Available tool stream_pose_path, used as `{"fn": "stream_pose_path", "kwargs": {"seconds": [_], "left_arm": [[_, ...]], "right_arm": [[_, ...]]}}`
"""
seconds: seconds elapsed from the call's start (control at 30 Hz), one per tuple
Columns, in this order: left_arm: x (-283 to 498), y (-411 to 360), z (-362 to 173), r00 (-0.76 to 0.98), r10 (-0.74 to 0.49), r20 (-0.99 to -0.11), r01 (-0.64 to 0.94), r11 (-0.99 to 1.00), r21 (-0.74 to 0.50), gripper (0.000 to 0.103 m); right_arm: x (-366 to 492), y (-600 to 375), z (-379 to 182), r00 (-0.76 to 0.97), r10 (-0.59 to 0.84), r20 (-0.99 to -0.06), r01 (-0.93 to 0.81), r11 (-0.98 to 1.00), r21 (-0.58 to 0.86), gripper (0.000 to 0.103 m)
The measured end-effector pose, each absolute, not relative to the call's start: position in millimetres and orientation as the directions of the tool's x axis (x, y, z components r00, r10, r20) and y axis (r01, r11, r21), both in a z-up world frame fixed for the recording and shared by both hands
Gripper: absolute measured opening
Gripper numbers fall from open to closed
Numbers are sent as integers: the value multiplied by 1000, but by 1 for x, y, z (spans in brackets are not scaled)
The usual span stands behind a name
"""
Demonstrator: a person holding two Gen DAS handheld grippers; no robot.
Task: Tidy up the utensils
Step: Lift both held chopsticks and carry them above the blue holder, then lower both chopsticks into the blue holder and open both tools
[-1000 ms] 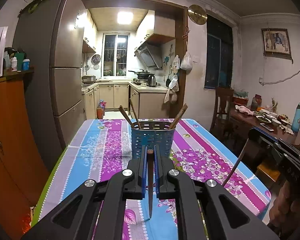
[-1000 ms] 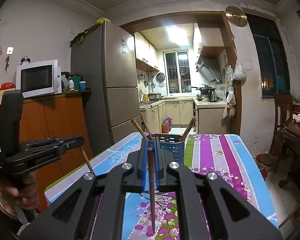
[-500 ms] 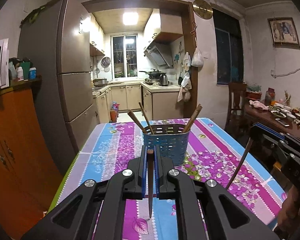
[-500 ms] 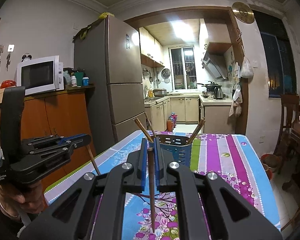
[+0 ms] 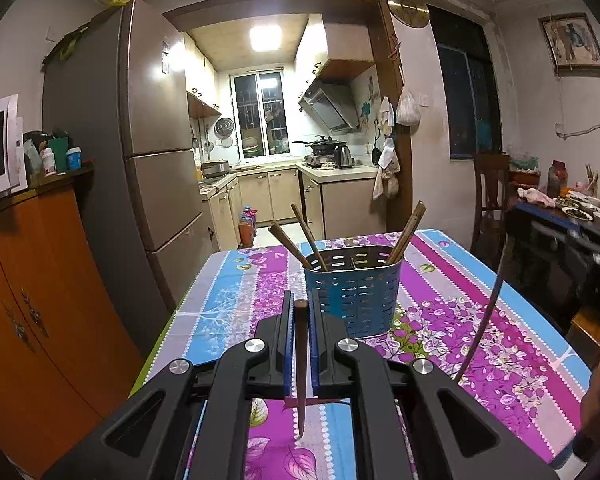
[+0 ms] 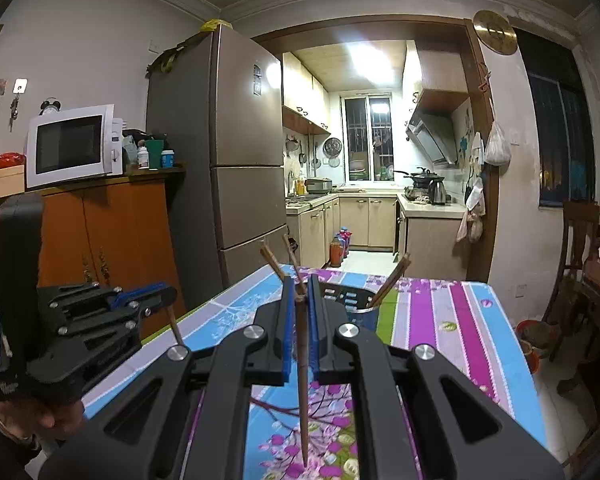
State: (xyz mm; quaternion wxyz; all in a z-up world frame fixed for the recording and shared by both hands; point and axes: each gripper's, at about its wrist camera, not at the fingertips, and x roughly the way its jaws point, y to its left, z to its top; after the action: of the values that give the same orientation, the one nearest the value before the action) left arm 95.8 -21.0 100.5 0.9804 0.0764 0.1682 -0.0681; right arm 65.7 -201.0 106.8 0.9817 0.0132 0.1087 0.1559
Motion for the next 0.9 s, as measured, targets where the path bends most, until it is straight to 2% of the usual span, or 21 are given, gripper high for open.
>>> {"fn": "stream_pose_path", "kwargs": {"seconds": [0.17,0.27,0.53,0.67,0.73,0.8,0.9], "left_arm": [[110,-26,103,935,-104,-338,159,977,141,8],[128,-30,122,935,-149,-323,197,973,121,8],[196,-43,219,938,-312,-152,317,948,11,8],[229,-53,234,948,-309,-81,312,950,18,8],[251,-57,228,945,-314,-88,316,949,11,8],[275,-59,212,929,-345,-136,344,938,-35,8],[300,-65,182,924,-340,-177,340,940,-30,8]], "right_arm": [[89,-202,119,933,300,-198,-297,954,47,5],[107,-206,136,944,289,-161,-286,957,43,5],[169,-223,193,974,225,-23,-222,971,88,5],[205,-230,198,979,202,1,-201,972,118,5],[222,-231,192,979,203,-7,-200,970,139,5],[241,-233,179,979,201,-33,-193,968,163,5],[261,-236,149,977,201,-69,-183,961,205,5]]}}
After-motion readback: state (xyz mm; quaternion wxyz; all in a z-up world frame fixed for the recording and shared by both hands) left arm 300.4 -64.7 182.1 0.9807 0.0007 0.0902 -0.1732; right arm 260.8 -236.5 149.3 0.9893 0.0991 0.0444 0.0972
